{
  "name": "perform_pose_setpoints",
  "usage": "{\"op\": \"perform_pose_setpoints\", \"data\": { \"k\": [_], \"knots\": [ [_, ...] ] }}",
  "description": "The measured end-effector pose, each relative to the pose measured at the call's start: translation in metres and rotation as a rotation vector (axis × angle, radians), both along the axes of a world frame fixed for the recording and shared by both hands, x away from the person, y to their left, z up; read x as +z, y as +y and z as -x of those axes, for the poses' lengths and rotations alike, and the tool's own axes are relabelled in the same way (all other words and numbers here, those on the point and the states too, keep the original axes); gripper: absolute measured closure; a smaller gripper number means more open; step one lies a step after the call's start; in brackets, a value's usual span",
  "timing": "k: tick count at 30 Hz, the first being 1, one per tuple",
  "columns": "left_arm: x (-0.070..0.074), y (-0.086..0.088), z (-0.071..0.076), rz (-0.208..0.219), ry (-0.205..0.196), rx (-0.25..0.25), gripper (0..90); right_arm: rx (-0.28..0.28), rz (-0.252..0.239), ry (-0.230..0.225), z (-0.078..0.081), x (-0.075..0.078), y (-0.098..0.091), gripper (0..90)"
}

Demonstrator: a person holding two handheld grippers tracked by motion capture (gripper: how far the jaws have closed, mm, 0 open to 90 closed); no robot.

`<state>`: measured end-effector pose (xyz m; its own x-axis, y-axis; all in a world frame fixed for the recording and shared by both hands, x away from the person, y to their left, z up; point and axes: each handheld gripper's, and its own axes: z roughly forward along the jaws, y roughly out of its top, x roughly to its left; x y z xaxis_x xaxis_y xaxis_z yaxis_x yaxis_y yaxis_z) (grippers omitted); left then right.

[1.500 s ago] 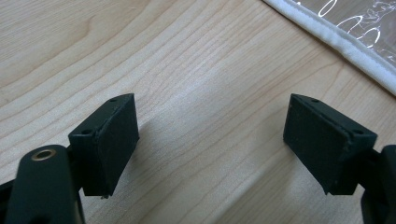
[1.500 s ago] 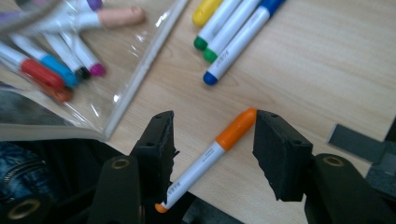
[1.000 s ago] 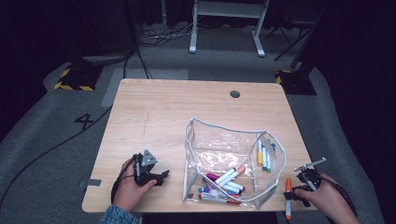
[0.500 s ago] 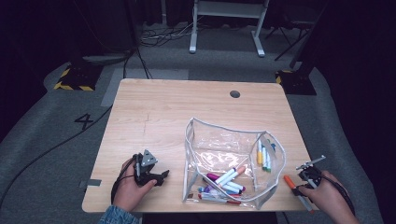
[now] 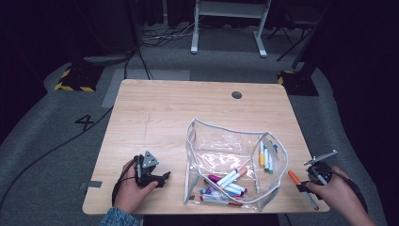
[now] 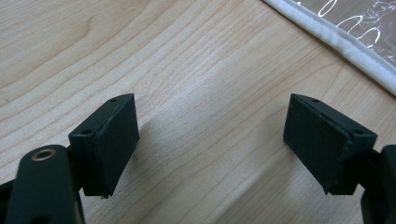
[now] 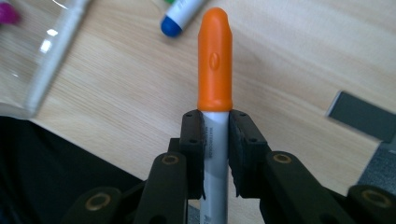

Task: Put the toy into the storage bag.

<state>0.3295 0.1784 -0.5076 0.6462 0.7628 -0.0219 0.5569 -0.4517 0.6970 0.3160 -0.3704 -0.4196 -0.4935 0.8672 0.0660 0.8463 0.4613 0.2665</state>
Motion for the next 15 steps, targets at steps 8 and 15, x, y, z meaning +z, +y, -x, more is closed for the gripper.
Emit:
{"op": "perform_pose_setpoints", "data": {
  "k": [8, 15],
  "knots": [
    [0.0, 0.0, 0.0, 0.0, 0.0, 0.0, 18.5, 0.043, -0.042, -0.071, -0.005, 0.053, 0.01, 77.2],
    [0.0, 0.0, 0.001, 0.001, 0.0, 0.007, 18.6, 0.106, -0.051, -0.117, -0.01, 0.096, 0.024, 77.2]
  ]
}}
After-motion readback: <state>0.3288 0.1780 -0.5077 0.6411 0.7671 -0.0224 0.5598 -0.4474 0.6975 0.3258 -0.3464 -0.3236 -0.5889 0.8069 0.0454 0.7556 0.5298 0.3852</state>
